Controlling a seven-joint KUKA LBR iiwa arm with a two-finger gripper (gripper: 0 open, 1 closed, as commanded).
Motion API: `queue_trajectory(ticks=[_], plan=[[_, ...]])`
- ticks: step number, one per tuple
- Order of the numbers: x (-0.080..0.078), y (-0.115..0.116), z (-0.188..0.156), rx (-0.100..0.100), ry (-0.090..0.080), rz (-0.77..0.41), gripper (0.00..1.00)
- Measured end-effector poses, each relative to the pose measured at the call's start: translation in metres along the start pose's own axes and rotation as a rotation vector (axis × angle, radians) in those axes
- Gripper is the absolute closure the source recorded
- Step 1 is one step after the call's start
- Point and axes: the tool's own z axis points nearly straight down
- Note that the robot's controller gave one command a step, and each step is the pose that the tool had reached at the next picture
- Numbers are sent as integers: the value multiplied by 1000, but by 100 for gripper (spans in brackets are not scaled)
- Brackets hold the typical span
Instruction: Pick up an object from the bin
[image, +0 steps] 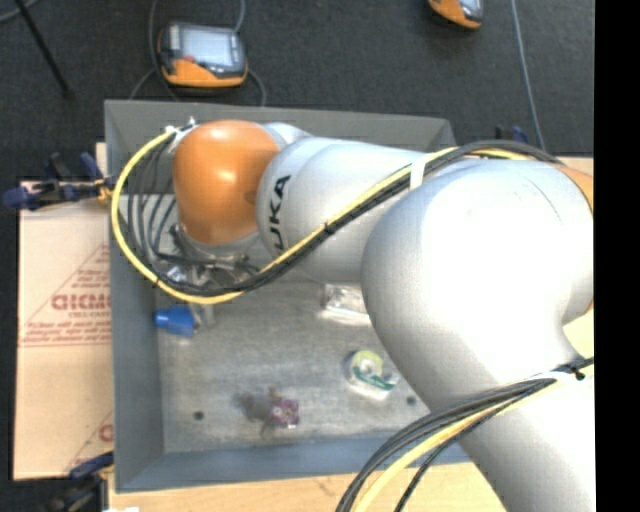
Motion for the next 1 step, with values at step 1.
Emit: queue_trajectory(ticks=[1], plan=[[18,-3,-138,-2,-9,-403,100]])
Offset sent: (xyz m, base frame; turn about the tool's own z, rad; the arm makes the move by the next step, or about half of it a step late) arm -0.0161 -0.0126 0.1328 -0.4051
